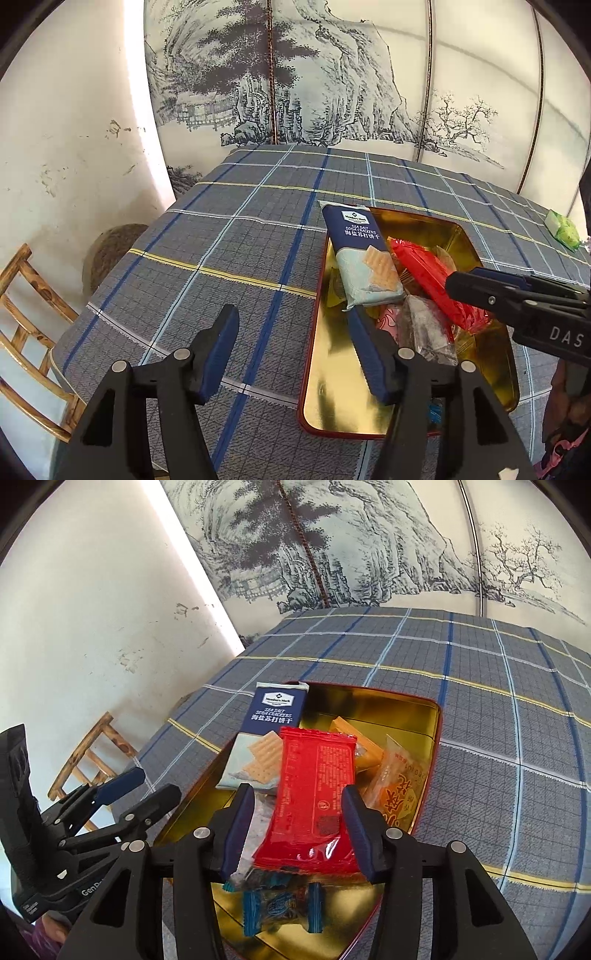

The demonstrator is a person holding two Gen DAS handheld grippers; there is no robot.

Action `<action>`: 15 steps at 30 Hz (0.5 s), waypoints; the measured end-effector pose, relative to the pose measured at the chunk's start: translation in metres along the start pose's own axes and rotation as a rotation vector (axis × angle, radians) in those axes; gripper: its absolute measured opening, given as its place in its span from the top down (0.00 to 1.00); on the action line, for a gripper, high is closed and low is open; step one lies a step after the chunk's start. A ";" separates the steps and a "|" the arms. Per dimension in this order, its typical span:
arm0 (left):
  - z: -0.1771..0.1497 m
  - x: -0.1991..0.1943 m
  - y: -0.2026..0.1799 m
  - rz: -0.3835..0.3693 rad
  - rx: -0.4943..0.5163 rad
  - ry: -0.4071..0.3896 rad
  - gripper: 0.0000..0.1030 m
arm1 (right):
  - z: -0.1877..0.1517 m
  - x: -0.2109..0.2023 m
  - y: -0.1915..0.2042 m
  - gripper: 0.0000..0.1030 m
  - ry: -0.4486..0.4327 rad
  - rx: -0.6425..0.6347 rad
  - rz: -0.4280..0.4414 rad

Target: Organize snacks

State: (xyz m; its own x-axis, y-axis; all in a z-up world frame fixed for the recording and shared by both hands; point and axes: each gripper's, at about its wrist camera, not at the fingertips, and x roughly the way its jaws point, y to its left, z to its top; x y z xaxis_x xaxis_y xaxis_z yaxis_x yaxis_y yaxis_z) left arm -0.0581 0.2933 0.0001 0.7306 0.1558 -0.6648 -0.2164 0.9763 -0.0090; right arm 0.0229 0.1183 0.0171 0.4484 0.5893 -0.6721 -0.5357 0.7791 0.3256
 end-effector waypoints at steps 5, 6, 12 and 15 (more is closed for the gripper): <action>-0.002 -0.007 0.000 0.017 0.005 -0.018 0.43 | -0.007 -0.012 0.009 0.50 -0.020 -0.035 0.007; -0.002 -0.009 0.001 0.017 0.003 -0.024 0.42 | -0.009 -0.016 0.012 0.50 -0.032 -0.049 0.005; -0.005 -0.032 0.003 0.042 -0.027 -0.113 0.26 | -0.027 -0.051 0.031 0.43 -0.171 -0.184 -0.098; -0.004 -0.048 0.002 0.040 -0.032 -0.176 0.18 | -0.037 -0.069 0.037 0.40 -0.241 -0.232 -0.142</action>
State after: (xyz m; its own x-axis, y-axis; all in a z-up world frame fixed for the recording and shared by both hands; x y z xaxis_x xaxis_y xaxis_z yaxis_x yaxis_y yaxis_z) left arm -0.0960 0.2874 0.0288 0.8226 0.2215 -0.5237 -0.2665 0.9638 -0.0109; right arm -0.0547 0.0985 0.0509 0.6713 0.5337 -0.5144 -0.5915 0.8039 0.0622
